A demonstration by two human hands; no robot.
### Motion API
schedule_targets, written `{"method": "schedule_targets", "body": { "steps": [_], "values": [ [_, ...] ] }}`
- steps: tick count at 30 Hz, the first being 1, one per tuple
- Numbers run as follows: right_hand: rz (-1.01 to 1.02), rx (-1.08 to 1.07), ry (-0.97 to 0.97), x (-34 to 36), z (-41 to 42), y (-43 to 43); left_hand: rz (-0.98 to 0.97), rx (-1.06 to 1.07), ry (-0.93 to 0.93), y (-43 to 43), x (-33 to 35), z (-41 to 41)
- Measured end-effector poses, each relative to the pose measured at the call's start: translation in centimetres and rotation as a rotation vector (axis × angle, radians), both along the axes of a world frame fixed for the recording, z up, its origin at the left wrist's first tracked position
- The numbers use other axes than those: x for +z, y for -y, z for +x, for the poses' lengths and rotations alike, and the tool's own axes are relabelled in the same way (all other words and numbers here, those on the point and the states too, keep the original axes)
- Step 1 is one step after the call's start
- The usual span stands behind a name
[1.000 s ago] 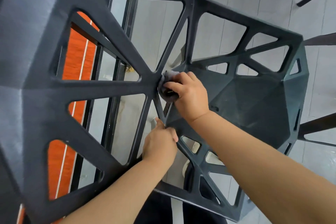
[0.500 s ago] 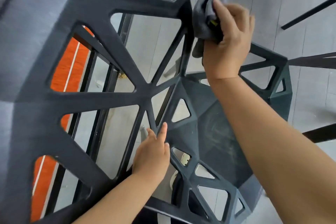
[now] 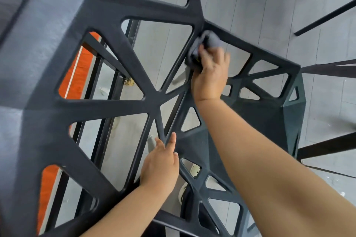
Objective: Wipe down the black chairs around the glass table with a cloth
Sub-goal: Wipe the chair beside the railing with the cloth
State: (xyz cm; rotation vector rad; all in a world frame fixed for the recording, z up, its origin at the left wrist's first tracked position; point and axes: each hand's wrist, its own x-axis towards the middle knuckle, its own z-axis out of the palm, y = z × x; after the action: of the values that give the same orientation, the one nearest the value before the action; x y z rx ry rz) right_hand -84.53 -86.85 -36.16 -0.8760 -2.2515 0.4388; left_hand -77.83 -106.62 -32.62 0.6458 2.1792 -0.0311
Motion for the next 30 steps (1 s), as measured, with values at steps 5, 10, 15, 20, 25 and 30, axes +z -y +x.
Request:
{"method": "schedule_targets", "body": {
  "steps": [5,10,15,20,25,30],
  "values": [
    [-0.155,0.12,0.408,-4.0,4.1,3.0,0.004,0.027,-0.022,0.0,-0.2,0.4],
    [-0.076,0.263,0.659,-2.7,4.2,1.7,0.053,0.126,-0.043,-0.1,-0.1,0.6],
    [0.082,0.461,0.824,-2.5,7.5,-0.6,0.131,0.291,-0.104,0.0,0.3,0.8],
    [0.063,0.306,0.901,-2.4,14.5,-5.2,0.239,0.356,-0.174,-0.2,0.6,0.2],
    [-0.02,0.056,1.031,-0.2,17.7,-7.0,0.256,0.131,-0.042,-1.6,0.0,0.3],
    [0.12,0.086,0.673,2.1,15.7,-6.0,0.139,0.162,0.051,-4.3,-1.7,-0.7]
  ]
}}
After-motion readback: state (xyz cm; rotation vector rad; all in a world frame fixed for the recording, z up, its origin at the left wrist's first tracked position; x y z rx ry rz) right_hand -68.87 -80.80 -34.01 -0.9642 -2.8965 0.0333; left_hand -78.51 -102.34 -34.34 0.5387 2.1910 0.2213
